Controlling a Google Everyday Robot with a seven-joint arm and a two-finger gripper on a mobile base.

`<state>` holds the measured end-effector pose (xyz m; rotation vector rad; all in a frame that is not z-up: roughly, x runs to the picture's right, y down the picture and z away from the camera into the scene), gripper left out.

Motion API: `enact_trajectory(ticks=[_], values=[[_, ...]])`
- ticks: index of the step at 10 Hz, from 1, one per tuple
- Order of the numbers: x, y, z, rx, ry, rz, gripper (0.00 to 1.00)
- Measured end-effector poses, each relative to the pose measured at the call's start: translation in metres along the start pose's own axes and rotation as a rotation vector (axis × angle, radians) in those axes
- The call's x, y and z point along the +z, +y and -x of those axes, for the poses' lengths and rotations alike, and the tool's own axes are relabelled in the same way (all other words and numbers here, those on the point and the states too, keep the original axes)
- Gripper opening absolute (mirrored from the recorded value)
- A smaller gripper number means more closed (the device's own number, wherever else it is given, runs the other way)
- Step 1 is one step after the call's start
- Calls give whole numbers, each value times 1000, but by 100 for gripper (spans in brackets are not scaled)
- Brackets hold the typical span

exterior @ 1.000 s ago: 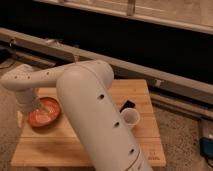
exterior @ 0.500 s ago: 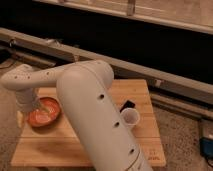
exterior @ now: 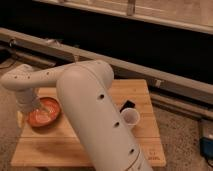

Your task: Place the pepper on the white sponge

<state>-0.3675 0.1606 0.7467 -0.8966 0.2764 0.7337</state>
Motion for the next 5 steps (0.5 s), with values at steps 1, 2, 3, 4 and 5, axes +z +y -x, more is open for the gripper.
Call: enact_trajectory(ticks=[1, 2, 3, 4, 5], values=[[0, 0, 0, 0, 0, 0, 80], [0, 0, 0, 0, 0, 0, 80], [0, 0, 0, 0, 0, 0, 80], [0, 0, 0, 0, 0, 0, 80], [0, -3, -2, 5, -5, 5, 80]])
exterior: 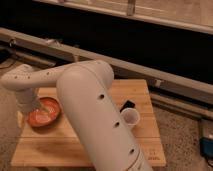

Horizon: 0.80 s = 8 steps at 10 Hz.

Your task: Place the pepper on the white sponge

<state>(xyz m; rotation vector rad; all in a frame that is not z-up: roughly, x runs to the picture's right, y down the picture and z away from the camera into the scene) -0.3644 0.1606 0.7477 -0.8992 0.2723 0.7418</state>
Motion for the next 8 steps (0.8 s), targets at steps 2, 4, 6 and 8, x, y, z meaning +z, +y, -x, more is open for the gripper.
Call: enact_trajectory(ticks=[2, 4, 6, 8], values=[[-1, -29, -12, 30, -2, 0, 80], [-2, -75, -26, 78, 7, -16, 80], [-2, -116, -41, 132, 29, -44, 80], [5, -149, -51, 177, 58, -78, 80]])
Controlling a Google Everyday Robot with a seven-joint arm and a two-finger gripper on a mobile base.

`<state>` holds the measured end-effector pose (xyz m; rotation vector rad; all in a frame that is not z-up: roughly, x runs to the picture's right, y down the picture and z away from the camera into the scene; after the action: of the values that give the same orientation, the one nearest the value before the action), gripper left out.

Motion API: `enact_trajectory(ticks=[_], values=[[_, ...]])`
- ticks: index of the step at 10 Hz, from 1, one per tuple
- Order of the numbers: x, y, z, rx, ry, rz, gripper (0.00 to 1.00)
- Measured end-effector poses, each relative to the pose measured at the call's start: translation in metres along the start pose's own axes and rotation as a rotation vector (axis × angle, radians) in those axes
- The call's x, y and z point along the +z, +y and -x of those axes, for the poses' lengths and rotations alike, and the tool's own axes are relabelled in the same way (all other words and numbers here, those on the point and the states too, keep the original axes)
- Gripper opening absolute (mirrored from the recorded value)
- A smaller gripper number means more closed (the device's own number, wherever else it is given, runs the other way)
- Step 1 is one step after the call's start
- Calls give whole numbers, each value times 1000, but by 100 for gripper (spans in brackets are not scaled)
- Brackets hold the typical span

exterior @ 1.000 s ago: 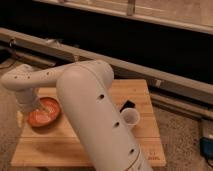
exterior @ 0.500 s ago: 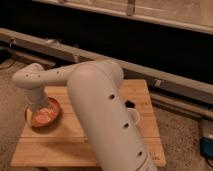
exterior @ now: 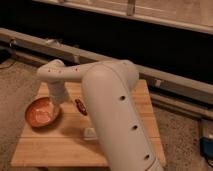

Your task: Place the pepper on the white sponge

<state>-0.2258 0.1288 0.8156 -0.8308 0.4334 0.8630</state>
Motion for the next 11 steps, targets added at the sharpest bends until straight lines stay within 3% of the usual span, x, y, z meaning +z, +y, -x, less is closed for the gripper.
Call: enact_trajectory(ticks=[5, 11], values=[[25, -51, 4, 66, 38, -42, 80], [39, -84, 14, 77, 29, -56, 80]])
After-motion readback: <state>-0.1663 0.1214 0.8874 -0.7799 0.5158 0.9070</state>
